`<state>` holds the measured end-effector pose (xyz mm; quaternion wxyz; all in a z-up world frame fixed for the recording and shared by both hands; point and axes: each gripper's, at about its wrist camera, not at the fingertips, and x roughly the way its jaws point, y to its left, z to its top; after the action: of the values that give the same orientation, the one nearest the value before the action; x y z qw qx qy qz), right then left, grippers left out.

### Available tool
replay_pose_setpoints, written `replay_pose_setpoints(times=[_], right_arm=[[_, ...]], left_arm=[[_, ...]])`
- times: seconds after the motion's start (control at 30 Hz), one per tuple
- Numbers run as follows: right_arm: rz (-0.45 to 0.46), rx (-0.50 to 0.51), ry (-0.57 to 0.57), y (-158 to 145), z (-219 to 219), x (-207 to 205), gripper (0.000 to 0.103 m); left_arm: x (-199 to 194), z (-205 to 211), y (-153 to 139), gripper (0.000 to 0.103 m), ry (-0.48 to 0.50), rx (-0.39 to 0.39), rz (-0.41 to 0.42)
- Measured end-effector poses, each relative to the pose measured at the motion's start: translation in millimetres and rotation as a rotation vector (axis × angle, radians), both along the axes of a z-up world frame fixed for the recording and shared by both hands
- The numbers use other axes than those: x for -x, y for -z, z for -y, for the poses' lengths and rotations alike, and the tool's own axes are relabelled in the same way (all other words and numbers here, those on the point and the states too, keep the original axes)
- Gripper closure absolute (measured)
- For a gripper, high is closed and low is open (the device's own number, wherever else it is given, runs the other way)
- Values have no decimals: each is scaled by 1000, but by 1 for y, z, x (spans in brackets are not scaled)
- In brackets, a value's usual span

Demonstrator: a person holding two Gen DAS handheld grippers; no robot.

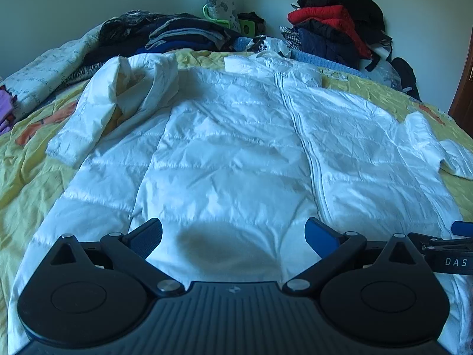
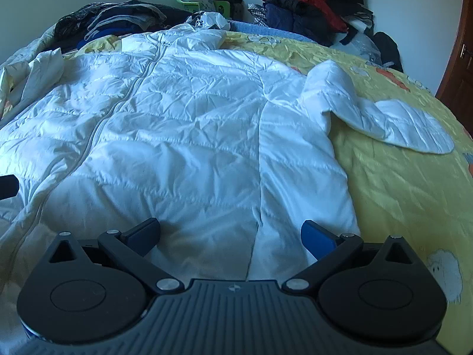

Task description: Fold small clothes

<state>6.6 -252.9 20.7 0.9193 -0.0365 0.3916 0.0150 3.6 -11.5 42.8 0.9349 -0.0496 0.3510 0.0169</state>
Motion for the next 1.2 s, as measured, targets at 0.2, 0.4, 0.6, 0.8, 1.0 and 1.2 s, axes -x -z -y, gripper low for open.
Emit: replay_pose_setpoints(times=[0.2, 0.4, 0.6, 0.8, 1.0, 1.2], right_arm=[[18, 45, -34, -7, -5, -21, 1], [38, 95, -64, -12, -14, -35, 1], [36, 108, -123, -16, -22, -48, 1], [90, -31, -184, -63, 0, -104, 1], [55, -318, -158, -93, 38, -205, 0], [-18, -506, -112, -87, 40, -309, 1]], left_arm=[[-28, -3, -3, 0, 0, -20, 34], [-43, -5, 0, 0, 7, -7, 39], [-59, -6, 22, 0, 14, -50, 20], [-64, -11, 36, 0, 33, -26, 30], [-64, -14, 38, 0, 40, 0, 31], [-63, -14, 38, 0, 40, 3, 33]])
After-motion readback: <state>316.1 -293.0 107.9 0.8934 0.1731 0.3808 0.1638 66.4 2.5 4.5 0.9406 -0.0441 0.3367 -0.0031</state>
